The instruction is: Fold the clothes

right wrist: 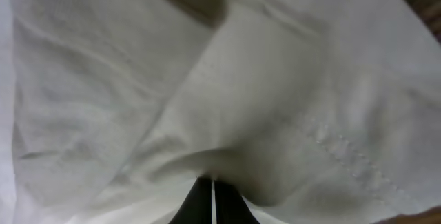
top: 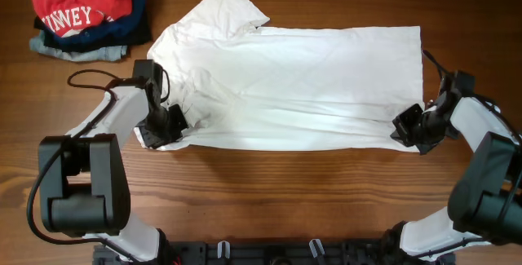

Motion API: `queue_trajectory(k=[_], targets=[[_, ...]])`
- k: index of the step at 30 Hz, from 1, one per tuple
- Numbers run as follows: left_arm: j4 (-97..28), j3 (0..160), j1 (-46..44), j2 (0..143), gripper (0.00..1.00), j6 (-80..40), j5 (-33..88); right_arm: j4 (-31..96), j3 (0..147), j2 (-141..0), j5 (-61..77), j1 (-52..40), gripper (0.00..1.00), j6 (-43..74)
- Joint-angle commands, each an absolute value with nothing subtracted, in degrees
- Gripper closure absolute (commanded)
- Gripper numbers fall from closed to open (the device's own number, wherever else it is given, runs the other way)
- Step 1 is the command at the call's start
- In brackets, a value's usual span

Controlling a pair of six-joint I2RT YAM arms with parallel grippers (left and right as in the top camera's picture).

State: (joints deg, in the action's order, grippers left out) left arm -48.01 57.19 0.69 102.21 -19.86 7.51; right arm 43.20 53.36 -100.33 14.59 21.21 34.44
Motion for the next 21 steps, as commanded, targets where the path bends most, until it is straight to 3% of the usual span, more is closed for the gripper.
queue_trajectory(k=[1,9,13,14,15,16,17,18,19,21], targets=[[-51.6,56.2,1.8,104.4,0.95,-20.8,3.1,45.3,56.1,-102.8,2.2,22.5,0.96,34.6],[-57.8,56.3,1.8,103.7,0.96,-24.9,-1.0,51.7,64.6,-102.6,-1.0,22.6,0.96,36.7],[-62.7,61.0,1.7,96.2,0.96,-24.9,-3.1,61.4,80.5,-101.7,-0.2,22.5,0.94,35.4],[-63.3,63.1,1.7,93.2,0.96,-24.9,-3.1,62.5,84.2,-101.6,2.0,22.5,0.88,32.8],[-63.4,65.3,1.7,90.2,0.96,-24.9,-2.8,63.3,89.1,-101.6,7.1,22.5,0.67,28.6],[-62.8,67.4,1.7,87.6,0.88,-24.6,-1.9,62.6,92.1,-101.6,12.4,22.4,0.40,25.1],[-61.0,69.4,1.7,85.2,0.67,-24.0,-0.3,60.7,95.0,-101.6,17.9,22.3,0.12,22.1],[-57.4,71.5,1.4,82.8,0.19,-21.7,3.8,56.7,96.8,-101.6,23.7,21.7,0.00,20.9],[-53.0,72.9,0.7,81.6,0.12,-18.3,8.9,52.1,97.1,-101.6,26.9,20.9,0.01,21.0],[-46.2,75.7,-2.5,82.3,0.07,-17.8,10.8,46.2,97.1,-102.1,26.3,17.8,0.01,19.6]])
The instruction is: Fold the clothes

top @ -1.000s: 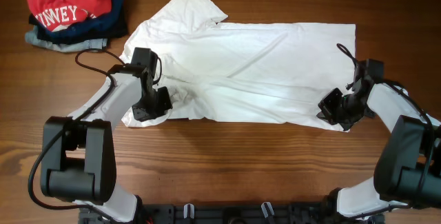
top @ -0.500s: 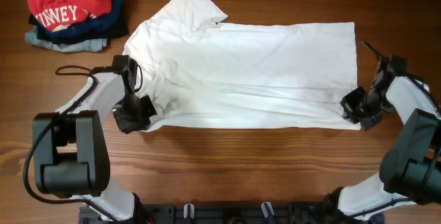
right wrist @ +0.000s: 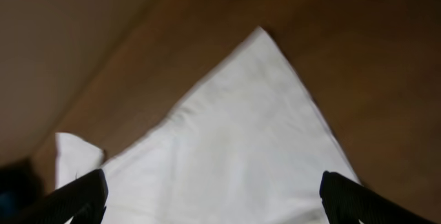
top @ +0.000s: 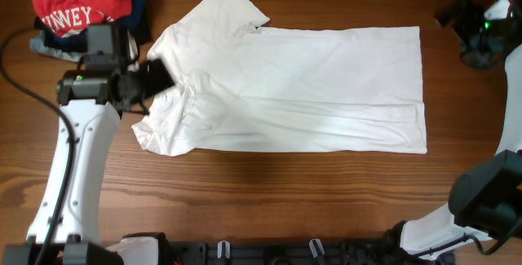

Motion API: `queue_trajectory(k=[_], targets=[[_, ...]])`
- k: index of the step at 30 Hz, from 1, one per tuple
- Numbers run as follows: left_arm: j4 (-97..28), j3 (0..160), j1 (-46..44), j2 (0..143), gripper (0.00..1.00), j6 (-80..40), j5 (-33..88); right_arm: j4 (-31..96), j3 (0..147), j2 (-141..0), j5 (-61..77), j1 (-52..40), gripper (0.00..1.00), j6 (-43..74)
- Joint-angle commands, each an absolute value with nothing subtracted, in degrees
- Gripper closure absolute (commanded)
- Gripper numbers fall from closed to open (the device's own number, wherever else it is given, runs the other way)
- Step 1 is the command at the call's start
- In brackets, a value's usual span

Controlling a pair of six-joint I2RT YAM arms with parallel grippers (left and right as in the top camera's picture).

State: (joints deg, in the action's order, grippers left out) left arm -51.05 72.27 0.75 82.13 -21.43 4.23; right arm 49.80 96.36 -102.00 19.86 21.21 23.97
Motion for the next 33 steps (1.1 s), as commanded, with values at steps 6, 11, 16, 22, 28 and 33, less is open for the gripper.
queue_trajectory(k=[6,11,16,22,28,33], targets=[[-33.6,85.6,-10.7,98.8,0.01,-15.2,7.4,39.6,97.2,-104.2,4.9,8.1,0.00,16.0],[-13.2,86.4,-15.7,114.7,0.00,-7.1,6.5,42.6,97.2,-108.2,5.6,7.0,0.00,15.0],[-10.8,94.1,-23.6,125.8,0.01,4.2,-10.7,46.3,97.2,-113.9,9.0,6.9,0.00,14.7],[-10.3,98.7,-24.2,131.9,0.04,5.1,-11.2,47.9,97.2,-114.7,12.8,6.9,0.00,14.8],[-4.4,98.7,-23.9,135.3,0.14,5.8,-13.2,50.5,97.2,-114.7,14.7,6.9,0.01,13.5],[-5.0,98.7,-22.7,136.7,0.17,5.6,-13.1,50.5,97.2,-114.7,14.7,6.9,0.01,13.6]])
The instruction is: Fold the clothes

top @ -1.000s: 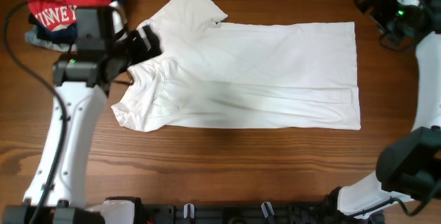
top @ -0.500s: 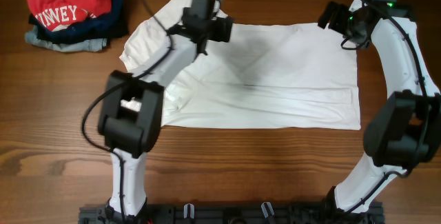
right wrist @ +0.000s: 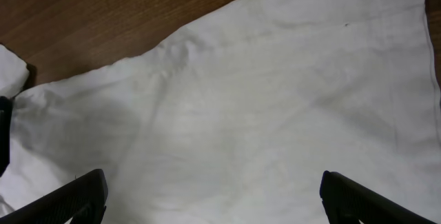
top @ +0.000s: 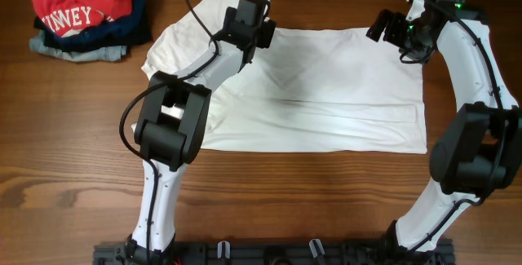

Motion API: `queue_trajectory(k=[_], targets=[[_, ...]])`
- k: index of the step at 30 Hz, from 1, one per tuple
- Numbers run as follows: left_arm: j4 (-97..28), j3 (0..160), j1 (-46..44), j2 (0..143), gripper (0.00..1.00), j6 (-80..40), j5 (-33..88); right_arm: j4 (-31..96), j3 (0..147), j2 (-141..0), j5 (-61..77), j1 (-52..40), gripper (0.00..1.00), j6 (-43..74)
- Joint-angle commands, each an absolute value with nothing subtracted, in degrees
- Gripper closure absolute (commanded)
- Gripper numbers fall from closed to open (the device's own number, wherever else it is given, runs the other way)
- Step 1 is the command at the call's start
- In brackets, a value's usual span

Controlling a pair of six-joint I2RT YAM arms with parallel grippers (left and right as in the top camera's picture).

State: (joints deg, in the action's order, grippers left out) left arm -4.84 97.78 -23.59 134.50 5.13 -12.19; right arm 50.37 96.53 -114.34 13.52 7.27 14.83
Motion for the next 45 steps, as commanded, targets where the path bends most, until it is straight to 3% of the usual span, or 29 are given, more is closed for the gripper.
queue_trajectory(k=[1,33,35,38,40,41,42,45], targets=[[-4.9,98.7,-22.7,137.0,0.16,5.6,-13.1,50.5,97.2,-114.7,14.7,6.9,0.01,13.6],[-4.9,102.3,-21.2,140.4,0.21,2.1,-8.6,47.4,97.0,-115.1,12.1,6.9,0.01,14.2],[-4.3,102.3,-20.3,140.4,0.23,2.1,-8.8,47.7,97.0,-115.1,9.8,6.9,0.04,19.6],[-4.5,102.3,-19.0,140.4,0.35,2.1,-8.8,47.4,97.0,-115.1,9.0,6.9,0.04,21.6],[-4.0,102.3,-18.7,140.4,0.29,2.1,-8.8,47.5,97.0,-115.1,9.0,6.9,0.04,21.4],[-3.8,102.3,-18.7,140.4,0.34,2.1,-8.8,47.4,97.0,-115.1,9.0,6.9,0.04,21.4],[-3.6,102.3,-18.7,140.4,0.45,2.1,-8.8,47.1,97.0,-115.1,8.7,6.9,0.04,21.4],[-3.4,102.3,-18.9,140.4,0.54,2.1,-7.9,45.1,97.0,-115.1,4.8,6.9,0.04,19.5]])
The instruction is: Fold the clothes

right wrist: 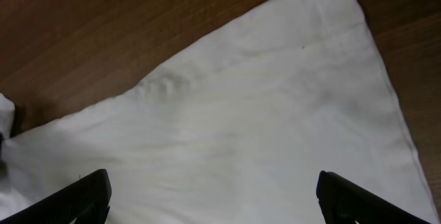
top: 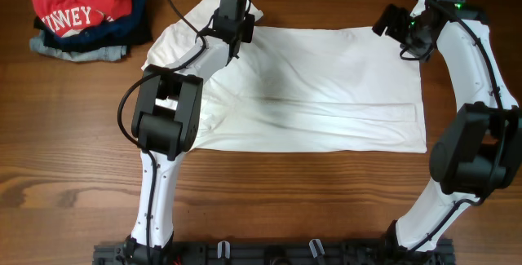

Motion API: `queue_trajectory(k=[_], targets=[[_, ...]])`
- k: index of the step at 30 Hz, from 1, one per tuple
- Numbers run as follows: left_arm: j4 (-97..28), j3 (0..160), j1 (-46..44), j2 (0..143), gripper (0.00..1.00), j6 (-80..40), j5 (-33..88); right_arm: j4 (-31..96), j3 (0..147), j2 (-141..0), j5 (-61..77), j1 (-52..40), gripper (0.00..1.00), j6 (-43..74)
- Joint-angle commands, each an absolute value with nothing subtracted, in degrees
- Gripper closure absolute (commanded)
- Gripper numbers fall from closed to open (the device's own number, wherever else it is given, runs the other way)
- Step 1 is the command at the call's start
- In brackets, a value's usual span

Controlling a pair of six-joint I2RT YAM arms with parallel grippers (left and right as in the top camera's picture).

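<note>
A white T-shirt (top: 310, 86) lies flat across the table, with one short sleeve (top: 196, 11) sticking out at its far left. My left gripper (top: 232, 14) sits on the far edge of the shirt by that sleeve; the overhead view does not show how its jaws stand. My right gripper (top: 393, 22) hovers over the shirt's far right corner. In the right wrist view my right gripper (right wrist: 220, 200) is wide open, fingers (right wrist: 83, 196) far apart, with only cloth (right wrist: 227, 127) beneath them.
A stack of folded clothes with a red shirt on top (top: 81, 8) sits at the far left corner. Bare wooden table (top: 269, 200) runs along the near side. Both arms reach over the table's left and right sides.
My left gripper has shifted a little to the left along the far edge, toward the sleeve. My right gripper has shifted slightly toward the far right corner and is still open.
Both grippers were at the shirt's near edge, the right one buried in cloth. Then both were off the shirt, the right one open beyond the far right corner. Later both stood at the far edge, where they stand now.
</note>
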State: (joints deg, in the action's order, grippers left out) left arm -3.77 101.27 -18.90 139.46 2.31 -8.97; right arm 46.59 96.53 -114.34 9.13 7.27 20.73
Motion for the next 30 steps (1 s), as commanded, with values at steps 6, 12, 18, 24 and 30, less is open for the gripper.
queue_trajectory(k=[6,12,18,24,30], targets=[[-5.6,102.3,-19.2,140.4,0.92,-0.4,-2.6,36.6,97.0,-116.3,-2.2,8.3,0.01,12.2],[-6.2,102.3,-20.2,140.4,0.96,-2.4,-2.4,33.3,99.3,-127.0,-1.8,10.3,0.00,9.0],[-8.9,102.3,-21.2,140.4,0.96,-2.4,-2.4,26.1,102.9,-132.7,-5.3,10.2,0.01,8.8],[-10.5,102.3,-21.5,140.4,0.96,-2.4,-2.4,22.3,102.9,-133.7,-5.6,9.8,0.04,9.1],[-10.6,102.3,-21.5,140.4,0.96,-2.4,-2.4,22.0,102.9,-136.2,-5.7,8.8,0.08,9.1]])
